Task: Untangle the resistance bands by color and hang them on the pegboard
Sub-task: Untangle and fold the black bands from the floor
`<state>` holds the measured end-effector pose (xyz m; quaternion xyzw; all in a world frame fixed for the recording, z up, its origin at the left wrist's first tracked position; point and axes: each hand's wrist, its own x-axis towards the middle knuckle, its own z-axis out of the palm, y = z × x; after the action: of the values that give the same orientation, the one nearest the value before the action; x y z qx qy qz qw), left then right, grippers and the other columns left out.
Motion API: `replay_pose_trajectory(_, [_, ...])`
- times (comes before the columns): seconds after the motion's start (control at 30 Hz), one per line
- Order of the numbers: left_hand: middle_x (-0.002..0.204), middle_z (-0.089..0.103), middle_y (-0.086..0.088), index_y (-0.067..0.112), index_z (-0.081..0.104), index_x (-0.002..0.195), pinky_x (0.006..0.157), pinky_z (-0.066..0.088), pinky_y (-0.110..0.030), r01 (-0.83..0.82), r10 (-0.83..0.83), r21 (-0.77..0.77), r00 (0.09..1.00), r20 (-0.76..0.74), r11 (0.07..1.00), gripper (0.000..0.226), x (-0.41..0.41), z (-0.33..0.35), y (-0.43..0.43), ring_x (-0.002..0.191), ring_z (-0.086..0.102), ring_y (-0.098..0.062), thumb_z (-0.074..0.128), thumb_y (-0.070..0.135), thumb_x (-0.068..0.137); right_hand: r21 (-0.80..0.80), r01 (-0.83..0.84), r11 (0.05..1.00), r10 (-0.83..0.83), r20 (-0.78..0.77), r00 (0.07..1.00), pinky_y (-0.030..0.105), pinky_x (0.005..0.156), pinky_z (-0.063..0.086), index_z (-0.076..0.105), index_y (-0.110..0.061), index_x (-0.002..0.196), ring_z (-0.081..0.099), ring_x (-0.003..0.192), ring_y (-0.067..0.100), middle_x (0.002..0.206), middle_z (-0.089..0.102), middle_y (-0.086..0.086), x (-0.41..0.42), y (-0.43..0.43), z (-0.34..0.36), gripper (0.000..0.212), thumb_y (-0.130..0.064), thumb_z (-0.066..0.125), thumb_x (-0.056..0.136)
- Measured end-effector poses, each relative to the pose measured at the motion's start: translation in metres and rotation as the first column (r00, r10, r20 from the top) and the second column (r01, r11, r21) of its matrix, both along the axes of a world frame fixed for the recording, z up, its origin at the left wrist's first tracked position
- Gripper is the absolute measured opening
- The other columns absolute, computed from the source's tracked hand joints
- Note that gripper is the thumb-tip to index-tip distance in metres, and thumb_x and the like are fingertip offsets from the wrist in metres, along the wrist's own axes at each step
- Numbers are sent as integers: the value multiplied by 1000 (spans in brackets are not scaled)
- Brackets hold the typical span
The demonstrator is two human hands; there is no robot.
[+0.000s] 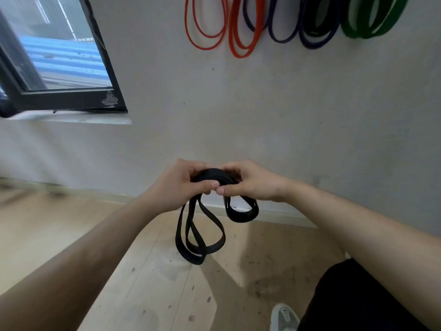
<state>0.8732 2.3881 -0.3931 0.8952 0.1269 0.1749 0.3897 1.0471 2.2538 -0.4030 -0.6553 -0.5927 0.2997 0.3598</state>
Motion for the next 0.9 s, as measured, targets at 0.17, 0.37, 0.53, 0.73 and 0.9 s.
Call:
replay_pose_trajectory(0.17, [89, 78, -3, 20, 75, 105, 87, 59, -45, -48, 50, -86, 999, 22, 995, 24, -11, -2, 1, 87, 75, -22, 83, 16, 83, 83, 59, 995, -66, 87, 994, 12, 53, 40, 71, -13, 92, 55, 54, -1, 68, 63, -2, -2, -1, 20, 11, -24, 72, 92])
replay_pose_trajectory(0.37, [94, 79, -2, 12, 72, 103, 91, 60, -37, -62, 61, -176, 998, -7, 982, 21, -6, -20, -5, 93, 76, -16, 81, 10, 85, 258, 99, 961, -83, -73, 994, 37, 68, 54, 71, -19, 91, 56, 67, 11, 73, 60, 0, 1, -4, 32, 2, -18, 72, 92])
replay_pose_trajectory(0.53, [105, 79, 1, 17, 71, 117, 94, 58, -31, -22, 23, -199, 1000, 6, 980, 26, 1, -25, -7, 101, 74, -9, 75, 15, 91, 325, 140, 935, -115, -94, 989, 30, 60, 39, 71, -17, 91, 46, 63, 12, 66, 51, -8, 5, -9, 38, 5, -22, 71, 93])
replay_pose_trajectory(0.73, [105, 75, -10, 16, 67, 110, 96, 55, -33, -27, 38, -303, 999, 31, 953, 12, 6, -21, -15, 106, 71, -18, 66, 13, 97, 256, 161, 953, -124, -157, 980, 22, 55, 37, 67, -10, 94, 42, 59, 10, 64, 46, -7, 21, -16, 31, 9, -19, 66, 96])
replay_pose_trajectory(0.9, [95, 75, -7, 16, 72, 111, 96, 53, -33, -52, 97, -410, 991, 90, 911, 20, 3, -10, -6, 99, 71, -22, 73, 11, 91, 101, 143, 985, -116, -237, 964, 30, 70, 45, 65, -6, 92, 51, 70, 23, 73, 52, 8, 46, -29, 14, 11, -14, 61, 98])
